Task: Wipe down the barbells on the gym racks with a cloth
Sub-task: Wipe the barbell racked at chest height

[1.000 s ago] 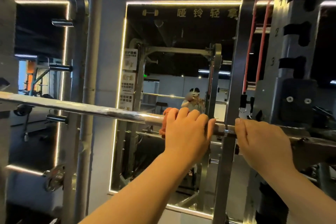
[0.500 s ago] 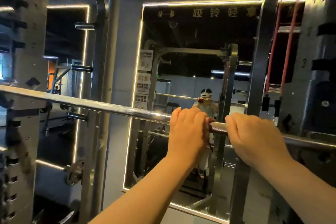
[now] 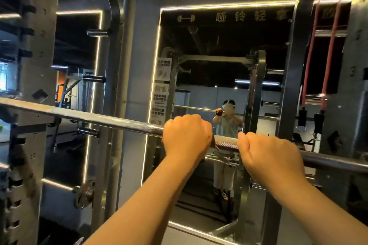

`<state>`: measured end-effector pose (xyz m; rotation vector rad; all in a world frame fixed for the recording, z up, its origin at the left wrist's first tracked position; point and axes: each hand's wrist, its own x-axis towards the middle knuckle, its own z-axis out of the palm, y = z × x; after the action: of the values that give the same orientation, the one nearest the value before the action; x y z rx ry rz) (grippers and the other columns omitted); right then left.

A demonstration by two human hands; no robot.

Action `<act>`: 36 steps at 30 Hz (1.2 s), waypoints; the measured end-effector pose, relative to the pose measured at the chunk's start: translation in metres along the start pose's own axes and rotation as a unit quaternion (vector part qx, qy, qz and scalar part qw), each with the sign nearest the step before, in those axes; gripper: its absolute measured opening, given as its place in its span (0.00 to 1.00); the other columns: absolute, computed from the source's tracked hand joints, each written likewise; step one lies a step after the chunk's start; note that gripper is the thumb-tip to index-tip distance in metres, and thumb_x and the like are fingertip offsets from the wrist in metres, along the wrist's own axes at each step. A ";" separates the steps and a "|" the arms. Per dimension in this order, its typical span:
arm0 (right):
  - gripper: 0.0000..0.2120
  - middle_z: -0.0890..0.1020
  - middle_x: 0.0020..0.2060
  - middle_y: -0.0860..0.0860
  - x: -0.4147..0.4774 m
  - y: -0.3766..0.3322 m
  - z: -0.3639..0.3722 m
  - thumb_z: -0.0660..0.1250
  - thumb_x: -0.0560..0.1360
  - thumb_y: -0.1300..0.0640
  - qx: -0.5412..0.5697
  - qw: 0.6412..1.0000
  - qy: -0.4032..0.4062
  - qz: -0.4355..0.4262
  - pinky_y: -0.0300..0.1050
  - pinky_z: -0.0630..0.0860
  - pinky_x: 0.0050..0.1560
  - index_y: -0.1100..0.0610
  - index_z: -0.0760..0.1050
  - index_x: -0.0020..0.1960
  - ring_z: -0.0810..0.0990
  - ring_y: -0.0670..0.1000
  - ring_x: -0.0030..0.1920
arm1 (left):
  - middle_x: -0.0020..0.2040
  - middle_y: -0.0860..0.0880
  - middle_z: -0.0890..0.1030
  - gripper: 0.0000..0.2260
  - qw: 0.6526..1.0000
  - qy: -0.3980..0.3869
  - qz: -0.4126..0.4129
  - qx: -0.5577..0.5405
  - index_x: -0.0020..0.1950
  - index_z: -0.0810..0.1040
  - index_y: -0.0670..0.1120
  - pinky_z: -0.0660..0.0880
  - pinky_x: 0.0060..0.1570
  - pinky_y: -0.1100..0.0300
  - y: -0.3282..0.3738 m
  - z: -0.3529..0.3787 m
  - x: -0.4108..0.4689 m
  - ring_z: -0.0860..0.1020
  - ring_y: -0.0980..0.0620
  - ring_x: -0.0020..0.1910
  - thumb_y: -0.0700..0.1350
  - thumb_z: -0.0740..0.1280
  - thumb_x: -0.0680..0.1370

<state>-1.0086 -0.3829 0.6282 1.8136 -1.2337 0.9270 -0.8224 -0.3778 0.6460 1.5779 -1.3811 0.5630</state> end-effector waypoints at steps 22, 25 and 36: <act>0.16 0.79 0.50 0.51 0.030 -0.036 -0.013 0.50 0.86 0.51 -0.040 0.978 -0.158 -0.132 0.48 0.78 0.43 0.53 0.61 0.71 0.80 0.53 0.46 | 0.66 0.50 0.76 0.14 0.960 0.145 0.208 -0.121 0.67 0.74 0.50 0.59 0.77 0.40 -0.056 0.039 -0.049 0.69 0.47 0.73 0.48 0.59 0.83; 0.20 0.78 0.41 0.49 0.029 -0.037 -0.005 0.42 0.85 0.50 -0.060 0.982 -0.135 -0.115 0.46 0.78 0.37 0.54 0.68 0.66 0.79 0.52 0.39 | 0.76 0.48 0.70 0.23 0.945 0.180 0.237 -0.137 0.75 0.68 0.48 0.56 0.78 0.37 -0.079 0.051 -0.051 0.59 0.45 0.80 0.40 0.66 0.80; 0.25 0.73 0.31 0.47 0.029 -0.038 0.000 0.36 0.84 0.45 -0.042 0.990 -0.123 -0.049 0.43 0.68 0.31 0.50 0.69 0.46 0.72 0.46 0.30 | 0.39 0.51 0.79 0.14 0.998 0.005 0.048 0.042 0.46 0.75 0.50 0.76 0.50 0.48 -0.024 0.001 0.010 0.77 0.49 0.37 0.53 0.54 0.83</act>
<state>-0.9646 -0.3853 0.6463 1.9447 -1.2992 0.6011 -0.7974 -0.3854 0.6461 1.5780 -1.4481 0.6944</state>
